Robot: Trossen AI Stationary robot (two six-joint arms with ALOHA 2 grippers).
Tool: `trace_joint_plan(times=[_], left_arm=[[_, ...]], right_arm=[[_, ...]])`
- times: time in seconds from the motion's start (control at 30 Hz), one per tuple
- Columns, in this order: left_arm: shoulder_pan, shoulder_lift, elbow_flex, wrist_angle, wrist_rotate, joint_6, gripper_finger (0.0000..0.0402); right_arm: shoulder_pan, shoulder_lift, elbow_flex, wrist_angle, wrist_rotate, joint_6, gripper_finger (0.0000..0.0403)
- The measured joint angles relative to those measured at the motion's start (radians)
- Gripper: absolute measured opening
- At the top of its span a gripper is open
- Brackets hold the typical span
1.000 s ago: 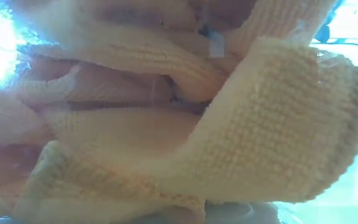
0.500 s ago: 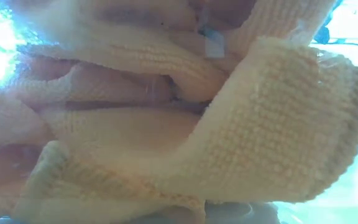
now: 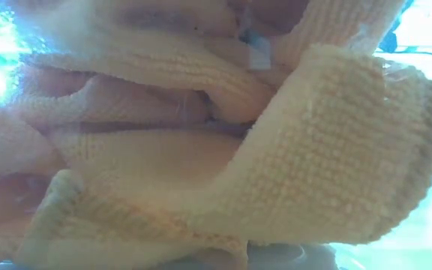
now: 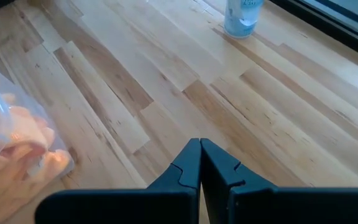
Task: Sort microfiber towel by color & place in baskets
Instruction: Return to Home Position
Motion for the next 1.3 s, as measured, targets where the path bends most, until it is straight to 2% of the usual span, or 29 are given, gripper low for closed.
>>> trace_joint_plan(times=[0.6,0.8,0.97,1.2,1.3], left_arm=[[0.000,0.018,0.000,0.000,0.005,-0.036,0.0000],[0.000,0.018,0.000,0.000,0.005,-0.036,0.0000],[0.000,0.018,0.000,0.000,0.004,-0.036,0.0000],[0.000,0.018,0.000,0.000,0.004,-0.036,0.0000],[0.000,0.018,0.000,0.000,0.004,-0.036,0.0000]], right_arm=[[0.000,0.000,0.000,-0.091,0.001,-0.308,0.0000],[-0.046,0.000,-0.005,-0.084,-0.093,-0.470,0.0000],[-0.110,-0.082,-0.140,0.066,-0.101,-0.548,0.0000],[-0.190,-0.313,-0.424,0.486,-0.260,-0.680,0.0000],[-0.224,-0.413,-0.529,0.607,-0.324,-0.714,0.0000]])
